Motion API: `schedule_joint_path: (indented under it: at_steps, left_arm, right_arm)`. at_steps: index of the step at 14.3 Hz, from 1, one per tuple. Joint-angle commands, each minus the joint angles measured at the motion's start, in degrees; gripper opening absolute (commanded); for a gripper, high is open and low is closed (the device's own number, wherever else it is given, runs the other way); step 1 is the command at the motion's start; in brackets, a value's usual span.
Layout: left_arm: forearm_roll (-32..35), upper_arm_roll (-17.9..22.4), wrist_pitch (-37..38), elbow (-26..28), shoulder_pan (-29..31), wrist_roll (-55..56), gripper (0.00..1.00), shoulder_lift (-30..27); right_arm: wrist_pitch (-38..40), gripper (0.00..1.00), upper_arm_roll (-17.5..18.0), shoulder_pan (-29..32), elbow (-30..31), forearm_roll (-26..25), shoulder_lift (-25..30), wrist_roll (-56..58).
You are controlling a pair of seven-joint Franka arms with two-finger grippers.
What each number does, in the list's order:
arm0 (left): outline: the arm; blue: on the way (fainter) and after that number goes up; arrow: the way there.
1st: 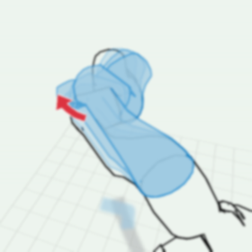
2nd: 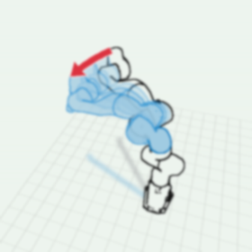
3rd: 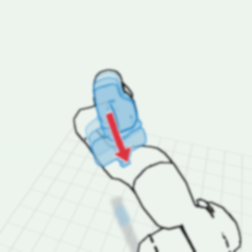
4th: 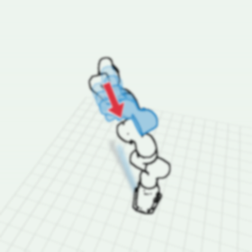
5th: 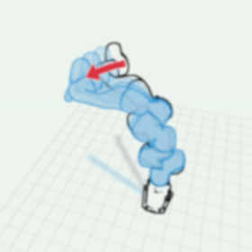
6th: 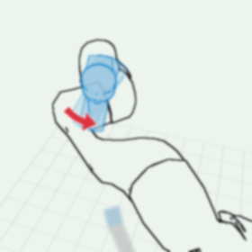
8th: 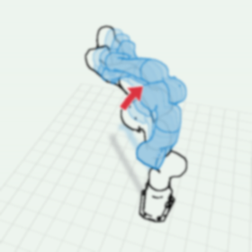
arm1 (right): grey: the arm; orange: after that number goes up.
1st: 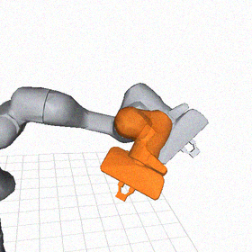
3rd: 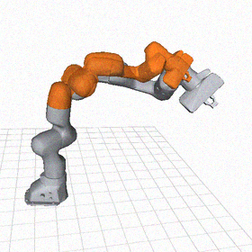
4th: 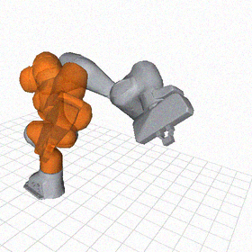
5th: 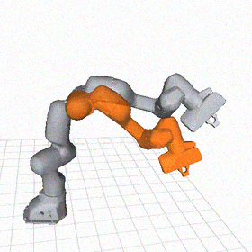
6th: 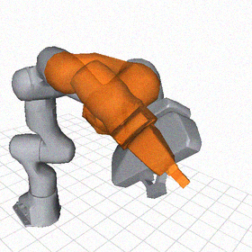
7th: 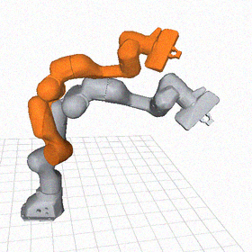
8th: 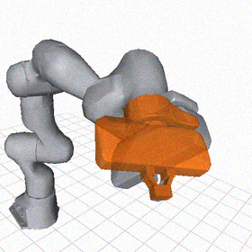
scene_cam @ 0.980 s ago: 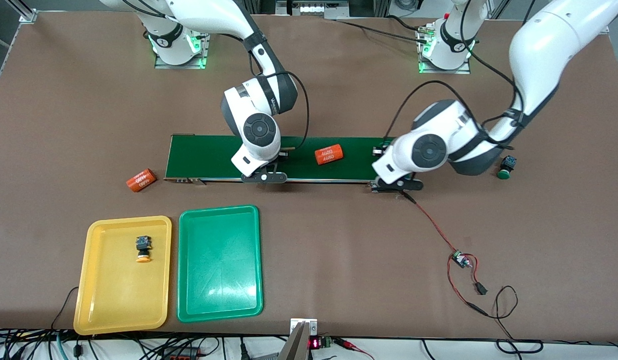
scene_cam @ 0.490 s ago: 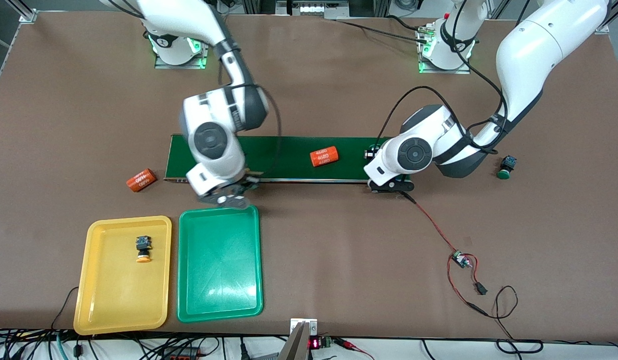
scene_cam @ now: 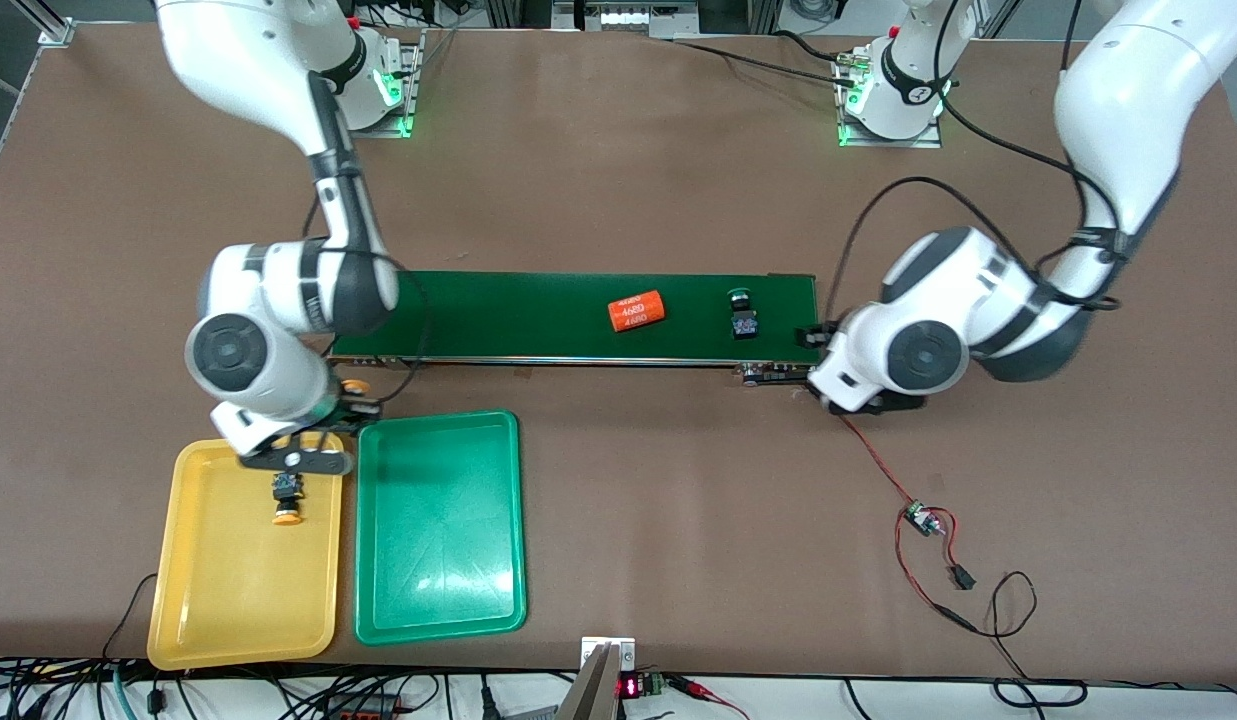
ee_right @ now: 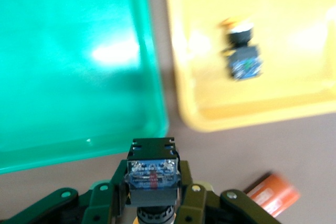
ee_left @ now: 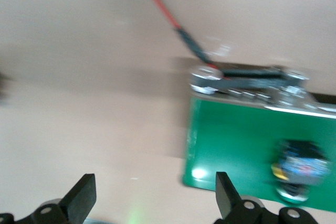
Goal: Sort buttons by color to trays
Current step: 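Put the blue button in the yellow tray while the left gripper places green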
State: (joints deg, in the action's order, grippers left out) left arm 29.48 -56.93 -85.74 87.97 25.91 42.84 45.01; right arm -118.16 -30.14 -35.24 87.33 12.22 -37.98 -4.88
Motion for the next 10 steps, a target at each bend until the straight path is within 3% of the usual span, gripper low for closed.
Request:
schedule_joint_path:
  at_steps: [1,4,8,10]
  left_arm:
    - [4.7,1.3,3.8,-1.6,1.2,-6.7,1.0,-0.4]
    - [8.0,2.6,3.9,-1.6,5.7,-20.5,1.0,-0.5]
    - [8.7,3.1,4.0,1.1,13.8,-41.1,1.0,0.3]
    - [8.8,4.9,3.9,2.6,15.7,-45.3,1.0,0.3]
  right_arm:
    - [-4.9,0.0,0.8,5.0,-1.5,-0.8,-2.8,9.3]
    - [-9.0,0.0,0.9,10.1,-1.6,-0.7,-4.4,17.9]
    - [-21.9,0.0,1.2,14.4,-1.7,-0.3,-9.6,23.4]
    - [-25.0,0.0,2.0,15.1,-3.0,-0.2,-12.8,23.5]
